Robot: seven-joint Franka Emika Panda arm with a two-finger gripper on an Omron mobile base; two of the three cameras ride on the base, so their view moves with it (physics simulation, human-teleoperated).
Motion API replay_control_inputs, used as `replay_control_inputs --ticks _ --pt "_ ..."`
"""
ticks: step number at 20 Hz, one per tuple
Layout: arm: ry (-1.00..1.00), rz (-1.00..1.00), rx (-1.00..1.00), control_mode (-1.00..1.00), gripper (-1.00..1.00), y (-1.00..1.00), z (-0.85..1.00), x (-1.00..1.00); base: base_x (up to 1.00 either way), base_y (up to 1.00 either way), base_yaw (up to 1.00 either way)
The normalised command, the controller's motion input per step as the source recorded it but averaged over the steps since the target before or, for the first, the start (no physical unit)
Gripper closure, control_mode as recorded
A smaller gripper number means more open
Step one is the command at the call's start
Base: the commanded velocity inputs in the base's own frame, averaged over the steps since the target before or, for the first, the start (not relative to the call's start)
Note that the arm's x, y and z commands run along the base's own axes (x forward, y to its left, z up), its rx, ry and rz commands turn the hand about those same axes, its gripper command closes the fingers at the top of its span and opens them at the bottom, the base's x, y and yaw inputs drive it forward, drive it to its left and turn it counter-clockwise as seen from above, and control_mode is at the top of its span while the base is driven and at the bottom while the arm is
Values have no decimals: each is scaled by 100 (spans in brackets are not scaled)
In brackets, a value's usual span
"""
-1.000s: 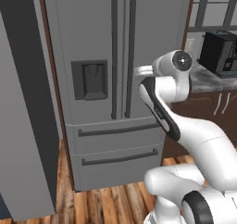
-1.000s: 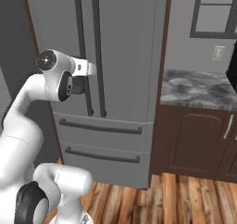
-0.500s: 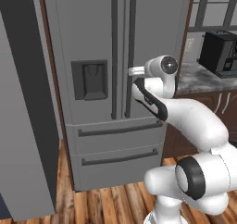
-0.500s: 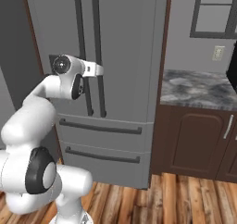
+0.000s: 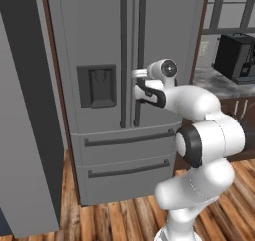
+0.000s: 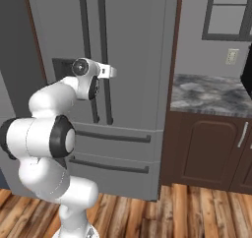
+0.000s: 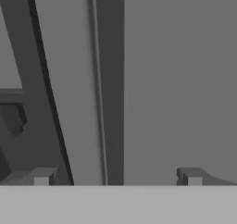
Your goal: Take the cupcakes from the fridge and place them on the empty tray on the dining counter.
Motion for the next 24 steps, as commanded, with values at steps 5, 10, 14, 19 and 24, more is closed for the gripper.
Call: replay_control_inputs --ticks 5,10,14,19,24 --pt "0 0 0 -100 -100 0 -22 88 0 0 0" --pt "0 0 0 -100 -100 1 -25 96 0 0 0" --pt "0 0 0 -100 -100 7 -19 100 0 0 0" --pt "0 0 -2 -100 -100 16 -17 100 0 0 0" --pt "5 -8 2 -100 100 -28 -11 72 0 0 0"
